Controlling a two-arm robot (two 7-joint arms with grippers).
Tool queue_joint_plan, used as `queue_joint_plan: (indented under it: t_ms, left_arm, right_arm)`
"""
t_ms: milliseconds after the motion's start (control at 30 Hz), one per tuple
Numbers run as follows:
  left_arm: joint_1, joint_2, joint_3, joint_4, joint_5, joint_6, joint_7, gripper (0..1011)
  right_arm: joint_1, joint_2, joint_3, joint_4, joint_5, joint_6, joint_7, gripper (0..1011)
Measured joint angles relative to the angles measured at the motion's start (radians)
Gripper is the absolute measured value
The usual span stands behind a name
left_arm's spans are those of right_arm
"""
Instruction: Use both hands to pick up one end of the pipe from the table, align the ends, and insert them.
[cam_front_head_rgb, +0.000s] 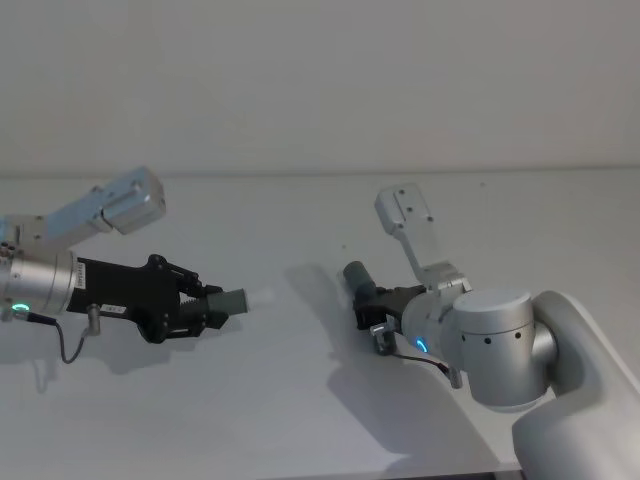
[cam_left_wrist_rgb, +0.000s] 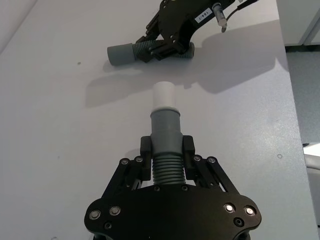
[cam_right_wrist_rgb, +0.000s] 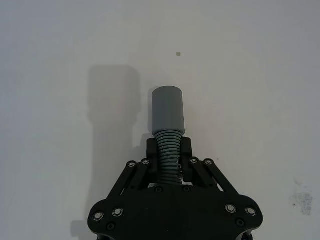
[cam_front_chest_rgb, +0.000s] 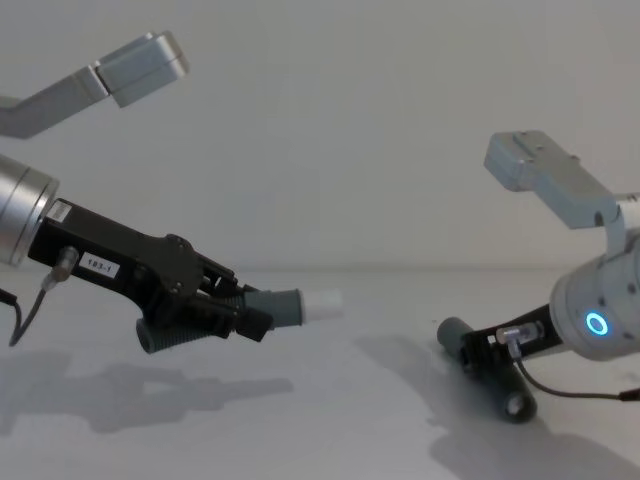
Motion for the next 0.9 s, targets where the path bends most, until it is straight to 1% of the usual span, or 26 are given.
queue_joint_plan:
  t_ms: [367,500,567,600,700,733,800,900]
  left_arm:
    - [0.000,0.000,0.000,0.000,0.000,0.000,0.000,321]
    - [0.000,0.000,0.000,0.000,0.000,0.000,0.000,322]
    - [0.000,0.000,0.000,0.000,0.000,0.000,0.000,321]
    - [0.000,0.000,0.000,0.000,0.000,0.000,0.000,321]
    - [0.000,0.000,0.000,0.000,0.000,0.000,0.000,321]
    - [0.000,0.000,0.000,0.000,0.000,0.000,0.000,321]
    - [0.000,0.000,0.000,0.000,0.000,0.000,0.000,321]
    - [0.000,0.000,0.000,0.000,0.000,0.000,0.000,321]
  right_arm:
    - [-0.012,-0.001,0.009,-0.008,0.003,-0.013,0.015,222]
    - [-0.014,0.002,0.011,-0.009,0.003,-0.030,0.024,223]
    - [-0.014,0.007,0.011,-0.011,0.002,-0.056,0.036,223]
    - [-0.014,0.007,0.011,-0.011,0.002,-0.056,0.036,223]
    - [-0.014,0.016,0.010,-0.013,0.001,-0.085,0.051,223]
    - [-0.013,0.021,0.009,-0.014,0.000,-0.104,0.061,223]
    - [-0.012,0.027,0.007,-0.015,-0.001,-0.122,0.072,223]
    - [-0.009,0.040,0.003,-0.017,-0.003,-0.164,0.097,215]
